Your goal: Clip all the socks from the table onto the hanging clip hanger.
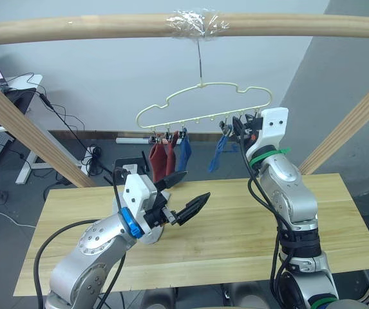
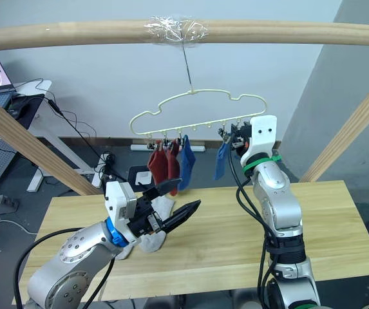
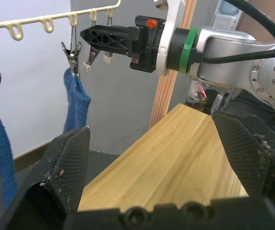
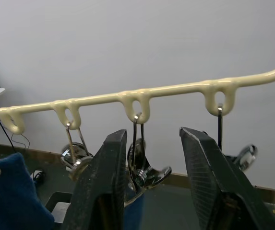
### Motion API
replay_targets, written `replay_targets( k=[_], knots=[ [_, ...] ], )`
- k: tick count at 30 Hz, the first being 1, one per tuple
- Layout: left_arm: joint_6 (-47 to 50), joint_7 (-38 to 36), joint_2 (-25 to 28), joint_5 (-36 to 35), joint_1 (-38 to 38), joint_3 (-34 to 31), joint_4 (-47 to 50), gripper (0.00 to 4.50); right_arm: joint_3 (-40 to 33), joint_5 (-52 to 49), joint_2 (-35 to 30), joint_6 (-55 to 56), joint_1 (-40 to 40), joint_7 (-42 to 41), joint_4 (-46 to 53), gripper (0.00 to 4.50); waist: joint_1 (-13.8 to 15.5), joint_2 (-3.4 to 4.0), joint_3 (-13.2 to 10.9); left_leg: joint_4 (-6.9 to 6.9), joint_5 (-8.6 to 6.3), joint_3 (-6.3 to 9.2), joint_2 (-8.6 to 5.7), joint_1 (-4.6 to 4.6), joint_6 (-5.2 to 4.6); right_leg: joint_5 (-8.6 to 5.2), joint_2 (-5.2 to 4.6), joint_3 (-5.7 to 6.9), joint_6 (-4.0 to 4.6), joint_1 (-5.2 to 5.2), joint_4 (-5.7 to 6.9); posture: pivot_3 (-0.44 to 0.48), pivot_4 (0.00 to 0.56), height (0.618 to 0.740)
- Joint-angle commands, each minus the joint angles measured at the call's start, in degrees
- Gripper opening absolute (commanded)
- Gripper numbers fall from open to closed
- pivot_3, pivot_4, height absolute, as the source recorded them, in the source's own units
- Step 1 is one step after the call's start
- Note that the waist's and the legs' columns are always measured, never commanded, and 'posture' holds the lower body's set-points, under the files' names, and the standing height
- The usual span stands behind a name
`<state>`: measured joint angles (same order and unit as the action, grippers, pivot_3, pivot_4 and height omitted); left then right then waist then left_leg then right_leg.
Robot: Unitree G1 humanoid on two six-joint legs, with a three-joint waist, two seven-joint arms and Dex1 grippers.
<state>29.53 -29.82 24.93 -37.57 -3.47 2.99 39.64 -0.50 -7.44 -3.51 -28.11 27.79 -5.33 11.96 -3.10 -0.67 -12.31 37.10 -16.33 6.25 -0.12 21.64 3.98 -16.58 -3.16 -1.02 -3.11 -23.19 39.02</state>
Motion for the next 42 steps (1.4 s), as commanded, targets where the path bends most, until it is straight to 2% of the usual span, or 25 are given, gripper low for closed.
replay_targets(
  k=[1,9,34,36,40,42],
  knots=[
    [-0.8,-0.3,0.0,0.0,-0.2,0.1,2.0,4.5,0.8,0.5,-0.1,1.0,-0.5,0.1,3.4,1.85,0.0,0.0,0.0,0.0,0.0,0.0,0.0,0.0,0.0,0.0,0.0,0.0,0.0,0.0,0.0,-0.009,0.191,0.74],
    [-0.9,-0.4,0.1,0.0,-0.6,0.3,2.2,4.5,2.5,0.9,0.4,0.2,-2.3,0.6,5.4,1.85,0.0,0.0,0.0,0.01,0.0,0.0,0.0,0.0,0.0,0.0,0.0,0.0,0.0,0.0,0.0,-0.007,0.189,0.74],
    [-1.2,-0.1,-0.1,0.5,-1.0,1.1,2.5,4.5,2.1,1.5,2.5,1.9,0.0,0.8,2.4,1.85,0.0,0.0,0.0,0.0,0.0,0.0,0.0,0.0,0.0,0.0,0.0,0.0,0.0,0.0,0.01,0.003,0.18,0.74],
    [-1.1,0.0,-0.2,0.5,-0.9,1.2,2.5,4.5,1.9,1.2,2.7,1.8,0.0,0.7,2.2,1.47,0.0,0.0,0.0,0.0,0.0,0.0,0.0,0.0,0.0,0.0,0.0,0.01,0.0,0.0,0.01,0.002,0.181,0.74],
    [-1.1,0.2,-0.2,0.5,-0.7,1.1,2.4,4.5,1.7,1.0,2.8,1.7,0.2,0.8,2.0,0.36,0.0,-0.01,0.0,0.01,0.0,0.0,0.0,0.0,0.0,0.0,0.0,0.0,0.0,0.0,0.01,0.003,0.182,0.74],
    [-1.1,0.3,-0.2,0.4,-0.5,1.0,2.3,4.5,1.6,1.0,2.9,1.7,0.4,0.7,1.8,0.03,0.0,0.0,0.0,0.01,0.0,0.0,0.0,0.0,0.0,0.0,0.0,0.01,0.0,0.0,0.01,0.003,0.183,0.74]
  ],
)
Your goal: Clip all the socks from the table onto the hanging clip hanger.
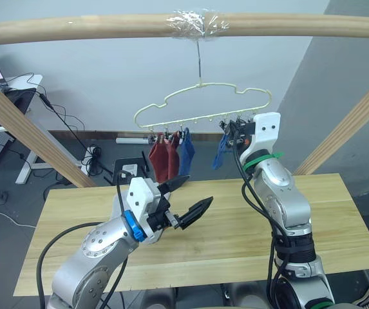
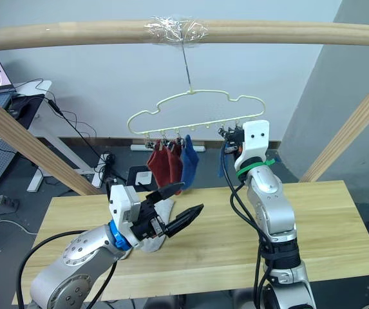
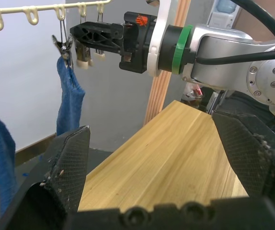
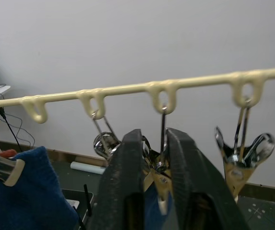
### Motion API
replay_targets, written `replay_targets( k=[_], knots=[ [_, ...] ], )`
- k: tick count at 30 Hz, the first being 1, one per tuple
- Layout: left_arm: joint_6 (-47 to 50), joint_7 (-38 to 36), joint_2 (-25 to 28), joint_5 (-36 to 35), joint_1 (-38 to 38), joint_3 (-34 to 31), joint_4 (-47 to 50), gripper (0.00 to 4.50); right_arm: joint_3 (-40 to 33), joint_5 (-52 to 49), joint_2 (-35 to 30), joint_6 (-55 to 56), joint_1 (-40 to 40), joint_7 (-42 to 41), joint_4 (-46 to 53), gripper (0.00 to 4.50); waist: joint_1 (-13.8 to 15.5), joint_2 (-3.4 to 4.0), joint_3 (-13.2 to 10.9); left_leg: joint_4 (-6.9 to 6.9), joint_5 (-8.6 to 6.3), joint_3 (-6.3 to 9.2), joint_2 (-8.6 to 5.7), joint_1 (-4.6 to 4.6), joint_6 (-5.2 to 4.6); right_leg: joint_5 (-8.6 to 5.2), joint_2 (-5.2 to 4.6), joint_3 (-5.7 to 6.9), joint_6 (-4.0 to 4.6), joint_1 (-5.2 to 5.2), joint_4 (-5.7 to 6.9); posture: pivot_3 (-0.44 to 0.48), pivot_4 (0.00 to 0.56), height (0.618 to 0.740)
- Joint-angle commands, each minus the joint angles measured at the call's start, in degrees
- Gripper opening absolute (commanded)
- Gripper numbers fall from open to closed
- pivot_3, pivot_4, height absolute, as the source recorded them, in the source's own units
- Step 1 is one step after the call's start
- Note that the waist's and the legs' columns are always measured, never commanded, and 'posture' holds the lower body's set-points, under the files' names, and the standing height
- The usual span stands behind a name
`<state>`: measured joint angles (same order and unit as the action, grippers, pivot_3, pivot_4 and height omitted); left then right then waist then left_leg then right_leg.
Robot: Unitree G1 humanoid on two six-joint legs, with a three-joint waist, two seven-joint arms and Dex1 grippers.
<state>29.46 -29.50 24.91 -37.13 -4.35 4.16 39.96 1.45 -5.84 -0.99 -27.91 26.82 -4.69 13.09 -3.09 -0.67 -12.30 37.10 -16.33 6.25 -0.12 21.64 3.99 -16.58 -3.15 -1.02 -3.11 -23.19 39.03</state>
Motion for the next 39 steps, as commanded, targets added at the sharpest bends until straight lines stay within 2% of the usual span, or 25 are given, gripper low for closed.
replay_targets(
  k=[1,8,12,15,22,27,39],
  knots=[
    [-1.0,0.0,-0.2,0.0,0.4,-0.2,2.0,4.5,-0.5,-0.6,0.4,1.5,1.5,0.1,0.5,0.03,0.0,0.0,0.0,0.0,0.0,0.0,0.0,0.0,0.0,0.0,0.0,0.0,0.0,0.0,0.0,0.003,0.183,0.74],
    [-0.8,-0.2,1.2,1.7,0.3,-0.2,1.1,4.5,-1.0,-1.0,-1.3,1.2,1.9,-1.8,0.2,0.03,0.0,0.0,0.0,0.0,0.0,0.0,0.0,0.0,0.0,0.0,0.0,0.0,0.0,0.0,0.0,0.001,0.187,0.74],
    [-0.5,-0.5,5.7,8.9,-1.3,1.6,-4.0,4.5,-1.5,-2.1,-4.5,-0.1,2.1,-5.2,0.0,0.03,-0.1,0.0,0.0,-0.02,0.0,-0.01,0.0,-0.04,-0.01,0.0,0.0,-0.01,0.0,0.0,0.01,-0.003,0.189,0.74],
    [-2.4,1.5,6.6,16.0,-1.0,3.3,-11.7,4.5,-1.9,-2.9,-6.8,-0.5,2.5,-7.1,-0.5,0.03,-0.1,0.01,0.0,-0.02,0.0,-0.02,-0.01,-0.05,-0.01,0.0,0.01,-0.01,0.0,0.0,0.01,-0.01,0.195,0.74],
    [-5.4,5.6,4.5,27.7,5.6,6.2,-29.4,4.5,-2.4,-3.5,-7.3,-1.6,2.1,-6.8,-0.5,0.03,0.0,0.0,0.0,-0.01,0.01,0.02,-0.01,-0.04,-0.03,0.0,0.01,0.03,0.01,0.0,0.03,-0.014,0.201,0.74],
    [-5.5,7.2,2.3,32.8,10.1,7.1,-37.9,4.5,-1.7,-3.6,-6.3,-2.9,1.1,-6.2,1.2,0.03,0.0,-0.01,0.0,-0.01,0.01,0.02,-0.01,-0.03,-0.02,0.01,0.0,0.03,0.0,0.0,0.01,-0.026,0.205,0.74],
    [-6.5,4.7,-2.2,35.0,17.0,6.5,-53.1,4.5,-1.3,-3.5,-6.2,-5.6,0.1,-5.4,4.2,0.03,-0.1,-0.02,0.0,0.05,0.01,0.04,-0.02,-0.02,-0.02,0.01,-0.01,0.05,0.0,0.0,0.04,-0.057,0.208,0.74]
  ],
)
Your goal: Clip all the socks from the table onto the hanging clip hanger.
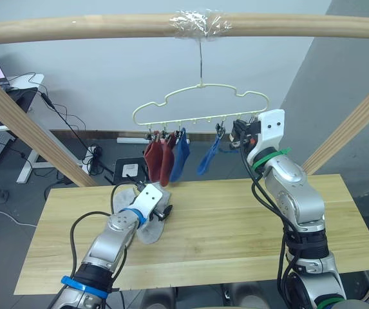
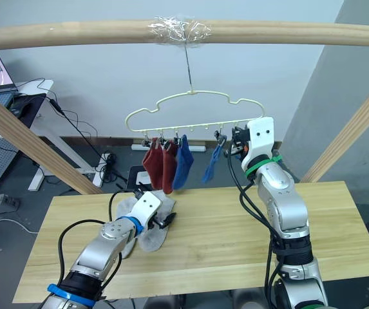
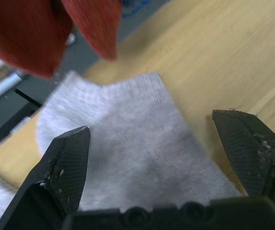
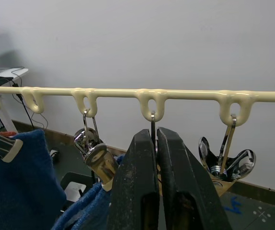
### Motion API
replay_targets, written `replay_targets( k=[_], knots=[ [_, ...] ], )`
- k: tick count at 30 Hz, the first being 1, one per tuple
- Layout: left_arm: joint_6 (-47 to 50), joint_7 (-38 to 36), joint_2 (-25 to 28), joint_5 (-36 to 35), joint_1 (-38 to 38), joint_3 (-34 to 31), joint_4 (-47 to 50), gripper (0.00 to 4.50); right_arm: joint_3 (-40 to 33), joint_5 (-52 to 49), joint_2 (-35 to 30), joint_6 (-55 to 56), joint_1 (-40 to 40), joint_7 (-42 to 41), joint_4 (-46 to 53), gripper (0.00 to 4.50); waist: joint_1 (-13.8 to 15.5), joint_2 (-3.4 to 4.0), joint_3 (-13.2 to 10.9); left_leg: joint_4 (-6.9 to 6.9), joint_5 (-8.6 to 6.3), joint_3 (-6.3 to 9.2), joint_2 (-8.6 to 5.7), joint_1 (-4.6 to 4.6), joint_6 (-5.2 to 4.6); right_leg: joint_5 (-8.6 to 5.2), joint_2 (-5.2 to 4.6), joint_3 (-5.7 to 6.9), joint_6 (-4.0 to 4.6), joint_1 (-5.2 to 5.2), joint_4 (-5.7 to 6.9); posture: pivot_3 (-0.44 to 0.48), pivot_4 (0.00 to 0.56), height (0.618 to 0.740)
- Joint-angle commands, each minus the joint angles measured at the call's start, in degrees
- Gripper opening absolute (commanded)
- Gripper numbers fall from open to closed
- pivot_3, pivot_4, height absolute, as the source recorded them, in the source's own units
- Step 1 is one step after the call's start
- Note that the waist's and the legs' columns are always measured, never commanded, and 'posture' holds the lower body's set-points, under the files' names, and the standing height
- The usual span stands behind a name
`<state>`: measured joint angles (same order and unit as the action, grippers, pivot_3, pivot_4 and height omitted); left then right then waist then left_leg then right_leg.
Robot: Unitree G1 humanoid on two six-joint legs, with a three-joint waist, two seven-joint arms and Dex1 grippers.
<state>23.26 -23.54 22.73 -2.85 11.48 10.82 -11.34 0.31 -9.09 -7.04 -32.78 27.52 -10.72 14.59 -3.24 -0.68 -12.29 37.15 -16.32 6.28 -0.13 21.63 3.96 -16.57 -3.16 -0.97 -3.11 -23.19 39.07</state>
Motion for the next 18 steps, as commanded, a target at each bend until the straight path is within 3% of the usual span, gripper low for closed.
replay_targets(
  k=[1,7,18],
  knots=[
    [-0.3,-1.7,0.0,1.3,1.8,0.4,-2.9,4.5,-0.2,-0.3,-0.1,-1.0,-0.7,0.6,3.0,0.03,0.0,0.0,0.0,0.01,0.0,0.01,0.0,0.01,0.0,0.0,0.0,0.01,0.0,0.0,0.0,-0.057,0.208,0.74],
    [-0.2,-4.7,0.5,3.6,2.8,2.7,-4.5,4.5,0.1,-0.4,0.1,-2.2,-1.3,0.8,4.6,0.03,-0.1,-0.02,0.0,0.03,0.0,-0.01,-0.01,-0.02,0.0,0.0,0.0,-0.01,0.0,0.02,0.02,-0.067,0.205,0.74],
    [-0.5,-7.7,1.1,3.1,-2.1,1.7,2.6,1.32,0.0,-0.6,0.0,-2.4,-1.1,0.9,4.2,0.0,-0.1,-0.02,0.0,0.02,0.0,0.0,0.0,-0.03,0.0,0.0,0.0,-0.02,0.0,0.02,0.02,-0.052,0.192,0.74]
  ],
)
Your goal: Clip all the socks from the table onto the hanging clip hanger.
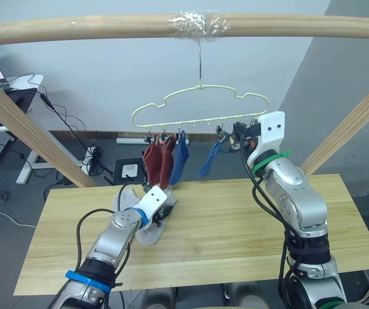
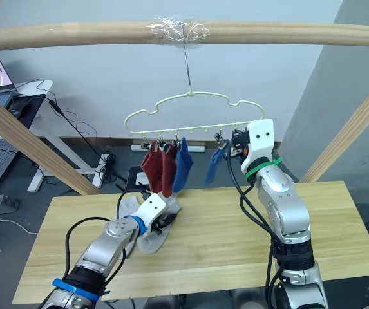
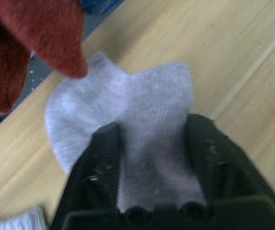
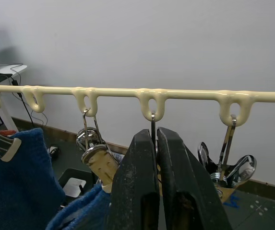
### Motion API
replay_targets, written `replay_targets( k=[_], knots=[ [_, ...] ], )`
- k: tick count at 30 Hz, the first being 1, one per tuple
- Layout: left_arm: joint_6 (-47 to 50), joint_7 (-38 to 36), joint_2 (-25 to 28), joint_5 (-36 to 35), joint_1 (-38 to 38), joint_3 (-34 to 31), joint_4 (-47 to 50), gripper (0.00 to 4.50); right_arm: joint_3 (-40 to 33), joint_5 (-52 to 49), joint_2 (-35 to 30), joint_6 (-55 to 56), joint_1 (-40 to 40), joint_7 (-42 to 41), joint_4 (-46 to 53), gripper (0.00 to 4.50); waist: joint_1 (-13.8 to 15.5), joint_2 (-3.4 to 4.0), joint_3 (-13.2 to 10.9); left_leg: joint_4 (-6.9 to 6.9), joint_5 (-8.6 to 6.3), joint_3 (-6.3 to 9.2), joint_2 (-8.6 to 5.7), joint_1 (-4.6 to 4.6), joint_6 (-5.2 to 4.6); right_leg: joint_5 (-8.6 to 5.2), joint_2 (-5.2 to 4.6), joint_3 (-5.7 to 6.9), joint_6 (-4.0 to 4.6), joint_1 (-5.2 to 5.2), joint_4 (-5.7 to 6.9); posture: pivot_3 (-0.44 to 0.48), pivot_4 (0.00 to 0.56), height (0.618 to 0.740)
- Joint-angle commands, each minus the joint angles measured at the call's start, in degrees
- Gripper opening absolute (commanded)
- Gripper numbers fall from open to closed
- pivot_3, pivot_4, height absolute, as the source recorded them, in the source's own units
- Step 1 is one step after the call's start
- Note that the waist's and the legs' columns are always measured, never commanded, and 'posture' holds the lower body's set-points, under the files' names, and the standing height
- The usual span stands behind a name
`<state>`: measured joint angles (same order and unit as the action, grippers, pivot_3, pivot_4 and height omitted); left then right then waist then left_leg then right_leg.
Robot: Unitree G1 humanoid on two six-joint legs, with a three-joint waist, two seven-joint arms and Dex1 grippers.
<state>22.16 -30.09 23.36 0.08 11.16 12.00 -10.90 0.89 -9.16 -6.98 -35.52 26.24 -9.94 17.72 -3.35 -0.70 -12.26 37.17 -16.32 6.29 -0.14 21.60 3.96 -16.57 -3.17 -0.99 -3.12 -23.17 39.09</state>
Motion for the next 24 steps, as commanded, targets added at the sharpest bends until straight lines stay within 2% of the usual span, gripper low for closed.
replay_targets(
  k=[1,4,5,10,13,18,24],
  knots=[
    [0.6,-1.4,0.5,0.1,-2.3,0.5,2.9,1.02,-0.6,-0.5,-0.1,0.5,0.2,0.1,1.0,0.0,0.0,0.0,0.0,0.0,0.0,0.0,0.0,0.0,0.0,0.0,0.0,0.0,0.0,0.0,0.0,-0.052,0.192,0.74],
    [1.3,-2.4,-0.4,-2.0,-4.3,-0.4,7.1,0.18,-0.7,-0.5,-0.2,0.6,0.3,-0.1,0.8,0.0,0.0,0.0,0.0,-0.01,0.0,0.0,0.0,0.01,0.0,0.0,0.0,0.0,0.0,0.0,-0.02,-0.052,0.188,0.74],
    [1.0,-3.2,-0.9,-3.4,-5.1,-0.8,9.0,0.04,-0.8,-0.6,-0.4,0.5,0.4,-0.2,0.8,0.0,0.0,0.0,0.0,-0.01,0.0,0.0,0.0,0.02,0.0,0.0,0.0,0.0,0.0,0.0,-0.02,-0.052,0.188,0.74],
    [0.5,-6.8,-3.9,-12.5,-9.4,-4.3,20.7,0.04,-2.6,-2.3,-1.3,-2.1,1.2,-0.7,1.1,0.0,0.2,-0.02,0.0,0.02,0.0,0.01,0.01,0.09,0.01,0.0,-0.05,0.02,0.0,-0.02,-0.05,-0.054,0.181,0.74],
    [0.5,-7.5,-5.8,-18.3,-10.7,-6.2,28.9,0.04,-7.6,-7.5,0.6,-10.9,3.4,1.9,2.6,0.0,0.1,-0.04,0.0,0.03,0.0,0.0,0.03,0.08,0.01,0.03,-0.04,0.01,0.04,-0.02,-0.01,-0.055,0.177,0.74],
    [-3.2,-6.3,-7.7,-18.5,-10.4,-4.4,34.5,0.04,-17.4,-14.9,5.5,-26.0,7.8,8.3,4.2,0.0,0.2,-0.02,0.2,0.04,0.0,0.0,0.02,0.08,0.01,0.06,-0.03,0.01,0.05,0.0,-0.01,-0.05,0.177,0.74],
    [-6.6,-1.3,-13.3,-16.0,-7.4,-1.9,32.2,0.04,-28.1,-21.2,11.7,-41.0,16.0,15.2,5.8,0.0,0.4,-0.01,0.2,0.13,0.01,0.01,-0.02,0.12,-0.01,0.1,-0.03,0.03,0.03,0.0,-0.01,-0.064,0.184,0.74]
  ],
)
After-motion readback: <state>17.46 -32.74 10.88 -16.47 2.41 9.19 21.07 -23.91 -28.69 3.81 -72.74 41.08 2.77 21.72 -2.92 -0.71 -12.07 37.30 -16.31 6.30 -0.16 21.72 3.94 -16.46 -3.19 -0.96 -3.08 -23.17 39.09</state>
